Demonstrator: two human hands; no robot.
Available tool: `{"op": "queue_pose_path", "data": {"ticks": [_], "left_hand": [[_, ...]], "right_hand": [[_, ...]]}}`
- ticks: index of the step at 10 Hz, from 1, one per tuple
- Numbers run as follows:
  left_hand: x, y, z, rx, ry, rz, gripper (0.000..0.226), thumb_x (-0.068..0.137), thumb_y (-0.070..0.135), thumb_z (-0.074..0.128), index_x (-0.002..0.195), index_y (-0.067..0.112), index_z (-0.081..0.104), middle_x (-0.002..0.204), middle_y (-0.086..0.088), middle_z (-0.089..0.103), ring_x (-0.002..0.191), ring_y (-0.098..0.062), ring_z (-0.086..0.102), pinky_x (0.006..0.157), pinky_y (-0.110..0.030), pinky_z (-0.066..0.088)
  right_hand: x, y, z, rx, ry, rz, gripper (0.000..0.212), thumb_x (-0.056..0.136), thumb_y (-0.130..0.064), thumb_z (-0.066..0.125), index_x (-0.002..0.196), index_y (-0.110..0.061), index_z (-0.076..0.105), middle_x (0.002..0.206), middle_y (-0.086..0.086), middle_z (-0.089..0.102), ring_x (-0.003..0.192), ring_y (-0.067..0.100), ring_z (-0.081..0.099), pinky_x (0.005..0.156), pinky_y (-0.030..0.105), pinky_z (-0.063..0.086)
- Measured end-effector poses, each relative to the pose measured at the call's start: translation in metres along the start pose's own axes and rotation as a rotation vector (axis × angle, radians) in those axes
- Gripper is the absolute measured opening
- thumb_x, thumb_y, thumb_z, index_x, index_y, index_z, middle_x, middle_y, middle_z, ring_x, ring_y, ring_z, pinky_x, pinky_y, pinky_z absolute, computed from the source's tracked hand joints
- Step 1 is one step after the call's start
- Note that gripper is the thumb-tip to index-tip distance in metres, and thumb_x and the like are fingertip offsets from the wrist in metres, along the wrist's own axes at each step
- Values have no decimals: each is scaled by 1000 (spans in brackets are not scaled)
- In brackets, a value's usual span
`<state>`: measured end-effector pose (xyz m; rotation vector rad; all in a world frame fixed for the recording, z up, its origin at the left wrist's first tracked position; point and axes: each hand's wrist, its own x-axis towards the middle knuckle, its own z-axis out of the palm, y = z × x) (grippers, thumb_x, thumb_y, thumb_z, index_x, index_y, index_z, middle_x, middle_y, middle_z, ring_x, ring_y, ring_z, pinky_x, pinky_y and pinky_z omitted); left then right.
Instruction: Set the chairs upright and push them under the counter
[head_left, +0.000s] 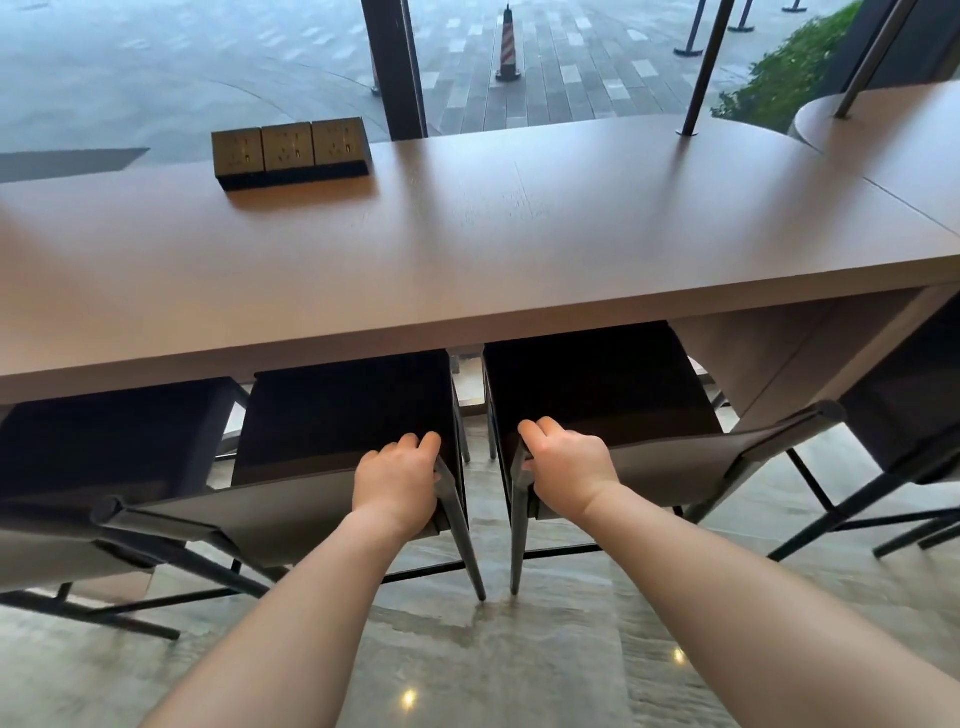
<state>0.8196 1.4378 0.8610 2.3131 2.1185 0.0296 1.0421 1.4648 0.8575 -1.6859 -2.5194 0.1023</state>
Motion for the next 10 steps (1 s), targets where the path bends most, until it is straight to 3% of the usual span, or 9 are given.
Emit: {"op": "queue_pose_path", "data": {"ticks": [3,5,6,7,8,9,10], "left_hand": [[-10,0,4,-28,6,-24,40,96,23,56,134,22,45,111,-1,61,94,-22,60,75,-31,41],[-9,4,4,-55,43,-53,36,96,21,56,131,21,49,107,-3,62,91,-25,60,72,-32,39],[-12,3,7,-106,56,-56,39,97,22,55,135,21,48,116,-4,61,103,-25,56,88,-34,41],[-19,-5,0,-231,-18,-69,63,96,36,58,151,25,30,152,-6,40,141,-26,33,117,-40,21],[-37,-15,-17,-427,61,-30,80,88,55,60,154,30,21,161,1,26,148,-14,18,121,-43,14],[-65,-36,-39,-652,204,-51,85,82,68,59,151,43,16,156,24,25,139,14,14,113,-26,23],[-93,-57,-61,-695,308,-132,85,79,74,58,147,57,9,143,50,13,132,25,13,103,-15,22]], "right_hand": [[-6,-3,-2,18,-29,17,36,90,-13,59,124,-16,47,104,2,55,69,23,58,50,30,38],[-6,-4,-4,37,-35,41,36,93,-18,57,126,-17,45,109,3,55,72,25,58,53,33,44],[-6,-4,-4,43,-51,41,43,91,-17,58,131,-19,42,114,3,54,79,25,60,63,35,50],[-5,-6,-2,92,-50,6,59,90,-36,61,139,-21,34,133,6,48,108,27,55,91,38,45],[-8,-15,-5,204,4,-80,77,86,-52,61,147,-27,22,153,2,31,139,24,30,115,44,19],[-10,-38,-15,378,88,-184,80,83,-60,59,147,-31,20,155,0,28,141,21,26,114,42,21],[-6,-70,-29,533,51,-251,81,82,-65,56,147,-35,19,155,-6,27,142,17,26,113,40,30]]}}
